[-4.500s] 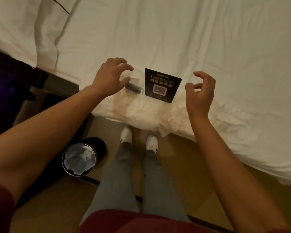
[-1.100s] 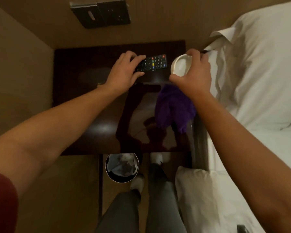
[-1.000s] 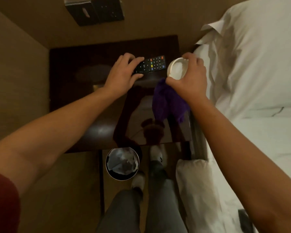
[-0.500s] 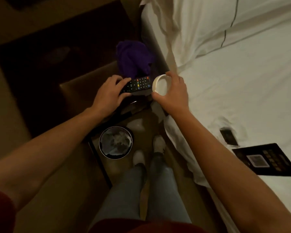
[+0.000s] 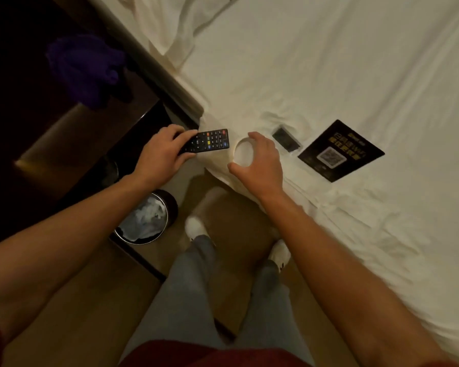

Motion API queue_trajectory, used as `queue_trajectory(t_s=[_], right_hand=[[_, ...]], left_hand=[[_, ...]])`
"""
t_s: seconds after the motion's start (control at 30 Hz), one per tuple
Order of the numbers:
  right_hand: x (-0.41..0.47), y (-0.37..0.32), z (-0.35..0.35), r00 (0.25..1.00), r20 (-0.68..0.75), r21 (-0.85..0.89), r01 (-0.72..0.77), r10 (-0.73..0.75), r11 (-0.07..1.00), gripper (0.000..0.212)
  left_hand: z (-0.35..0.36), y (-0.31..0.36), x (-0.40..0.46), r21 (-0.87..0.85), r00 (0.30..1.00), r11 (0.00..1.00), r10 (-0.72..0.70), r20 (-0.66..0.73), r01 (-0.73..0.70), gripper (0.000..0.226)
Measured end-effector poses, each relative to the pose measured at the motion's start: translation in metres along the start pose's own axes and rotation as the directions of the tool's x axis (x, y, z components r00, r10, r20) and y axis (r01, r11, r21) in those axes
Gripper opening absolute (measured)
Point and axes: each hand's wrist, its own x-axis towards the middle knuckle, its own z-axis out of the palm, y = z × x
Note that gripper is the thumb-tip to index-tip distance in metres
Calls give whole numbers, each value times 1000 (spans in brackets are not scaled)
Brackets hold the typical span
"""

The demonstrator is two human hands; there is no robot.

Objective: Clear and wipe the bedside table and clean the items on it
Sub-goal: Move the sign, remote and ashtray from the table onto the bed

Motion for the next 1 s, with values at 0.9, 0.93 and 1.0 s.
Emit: queue_trajectory(t_s=[0.9, 0.93, 1.0], right_hand=[[-131, 364, -198, 887, -150, 215, -403, 438, 890, 84], [-135, 372, -202, 880, -157, 217, -412, 448, 885, 85], [-141, 387, -207, 868, -179, 206, -426, 462, 881, 84]], left_hand=[[162, 382, 67, -4, 871, 913, 389, 299, -407, 57], [166, 394, 71, -4, 865, 907, 404, 299, -422, 56], [174, 414, 79, 1, 847, 889, 435, 304, -457, 55]])
